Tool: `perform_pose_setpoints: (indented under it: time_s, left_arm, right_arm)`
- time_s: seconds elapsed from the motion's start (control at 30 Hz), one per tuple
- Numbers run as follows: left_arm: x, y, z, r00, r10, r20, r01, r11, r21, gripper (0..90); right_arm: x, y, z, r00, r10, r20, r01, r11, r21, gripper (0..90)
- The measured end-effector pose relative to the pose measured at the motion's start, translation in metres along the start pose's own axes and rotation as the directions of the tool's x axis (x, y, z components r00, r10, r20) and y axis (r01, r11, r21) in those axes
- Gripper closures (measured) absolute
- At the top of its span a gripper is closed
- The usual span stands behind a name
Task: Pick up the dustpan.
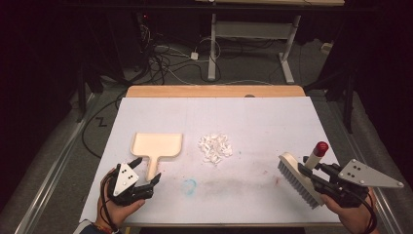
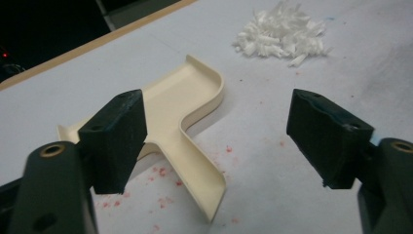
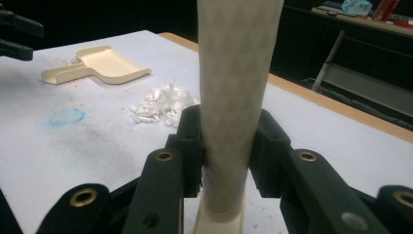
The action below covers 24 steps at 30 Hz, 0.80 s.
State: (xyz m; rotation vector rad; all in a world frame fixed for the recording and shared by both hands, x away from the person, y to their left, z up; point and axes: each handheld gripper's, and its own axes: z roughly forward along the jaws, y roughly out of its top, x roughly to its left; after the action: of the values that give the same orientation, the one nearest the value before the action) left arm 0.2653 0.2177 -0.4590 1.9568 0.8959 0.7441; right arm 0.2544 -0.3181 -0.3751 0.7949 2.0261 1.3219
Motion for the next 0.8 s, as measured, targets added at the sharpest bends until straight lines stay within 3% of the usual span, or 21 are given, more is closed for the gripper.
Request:
perform_pose_setpoints:
  time_s: [0.13,0.33,0.4,0.53,0.6,0.63,0.73,0.8]
  left_arm:
    - [-0.001,-0.004,0.003,1.0,0.009,-0.001,-0.009,0.9989,0.045,18.6]
    - [0.001,-0.007,0.0,0.9995,0.004,-0.032,-0.002,0.9977,0.068,17.5]
    - [0.006,-0.011,0.0,0.9986,-0.036,-0.04,0.04,0.9945,0.097,16.1]
    - [0.004,-0.012,-0.003,0.9969,-0.047,-0.063,0.054,0.9922,0.113,16.3]
    - [0.0,-0.011,0.0,0.992,-0.055,-0.113,0.073,0.9845,0.16,17.1]
    - [-0.002,-0.009,0.004,0.9898,-0.052,-0.133,0.078,0.9768,0.2,18.7]
    - [-0.004,-0.005,0.012,0.9894,-0.075,-0.125,0.104,0.9632,0.248,18.7]
    - [-0.003,-0.001,0.019,0.9837,-0.117,-0.137,0.151,0.9484,0.278,18.7]
  right_arm:
    - [0.002,0.0,0.0,1.0,0.002,0.006,-0.002,1.0,0.0,70.3]
    - [0.003,0.001,0.002,0.9999,-0.01,0.003,0.01,1.0,0.003,70.2]
    - [0.003,0.0,0.002,0.9999,-0.013,0.011,0.013,1.0,0.013,70.2]
    - [0.004,0.0,0.001,0.9997,-0.021,0.009,0.021,1.0,0.016,70.2]
    - [0.004,0.0,0.001,0.9998,-0.021,0.006,0.021,1.0,0.019,70.2]
    - [0.004,0.0,0.004,0.9998,-0.019,-0.005,0.019,0.999,0.025,70.3]
    - [0.004,-0.001,0.006,0.9999,-0.016,0.001,0.016,0.999,0.031,70.3]
    - [0.004,-0.001,0.007,0.9999,-0.017,0.003,0.016,0.999,0.035,70.3]
